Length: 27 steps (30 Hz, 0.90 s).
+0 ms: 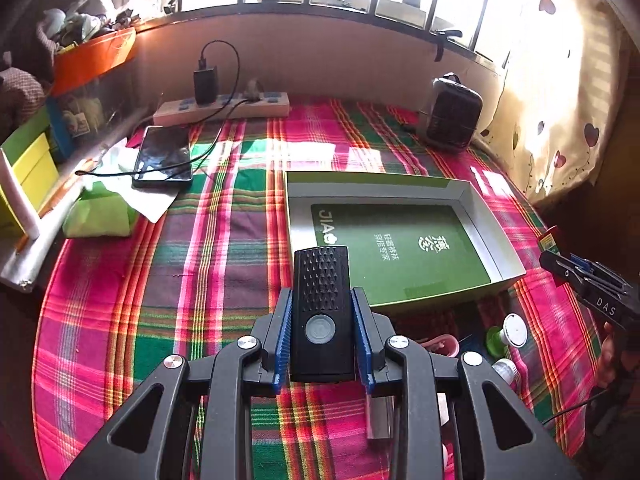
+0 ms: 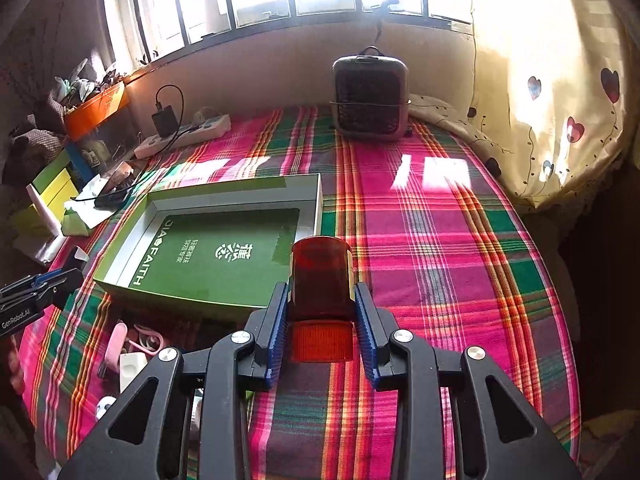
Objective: Organize rigid objects
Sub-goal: 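Carry the black remote and red-capped jar into the green tray with both tools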
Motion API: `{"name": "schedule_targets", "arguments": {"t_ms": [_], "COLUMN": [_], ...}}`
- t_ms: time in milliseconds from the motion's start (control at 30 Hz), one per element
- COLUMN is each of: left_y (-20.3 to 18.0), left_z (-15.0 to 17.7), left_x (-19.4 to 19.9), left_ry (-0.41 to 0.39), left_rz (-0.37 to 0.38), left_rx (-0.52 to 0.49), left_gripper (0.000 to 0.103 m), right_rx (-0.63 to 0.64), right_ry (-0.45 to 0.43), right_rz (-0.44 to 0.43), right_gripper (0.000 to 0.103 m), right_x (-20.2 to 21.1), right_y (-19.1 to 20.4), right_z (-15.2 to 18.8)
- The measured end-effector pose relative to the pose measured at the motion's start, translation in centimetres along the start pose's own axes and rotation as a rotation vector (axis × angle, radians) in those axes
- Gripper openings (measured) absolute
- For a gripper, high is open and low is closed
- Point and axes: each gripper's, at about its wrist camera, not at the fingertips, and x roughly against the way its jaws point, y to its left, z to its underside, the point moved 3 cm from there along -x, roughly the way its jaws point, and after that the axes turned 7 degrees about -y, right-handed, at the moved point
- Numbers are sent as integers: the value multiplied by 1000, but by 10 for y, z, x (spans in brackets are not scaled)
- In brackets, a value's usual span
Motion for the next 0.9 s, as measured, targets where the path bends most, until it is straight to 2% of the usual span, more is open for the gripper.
{"name": "schedule_targets", "arguments": {"t_ms": [233,500,900], "left_y": [-9,-17,-28], "left_z": [-18,-21,-14], "left_x": [-28,-64,-92], "left_ry": [14,76,125], "left_rz": [25,52,46], "left_rx": [-8,-10,-30], "left_gripper": [27,27,27], "right_rx": [33,62,123], "right_ry": [31,81,147], "right_rz": [-56,-114,-122], "right_gripper": [33,33,33], "right_x": [-27,-59,-95], "right_y": [16,33,51], "right_z": [-18,-25,-18]}}
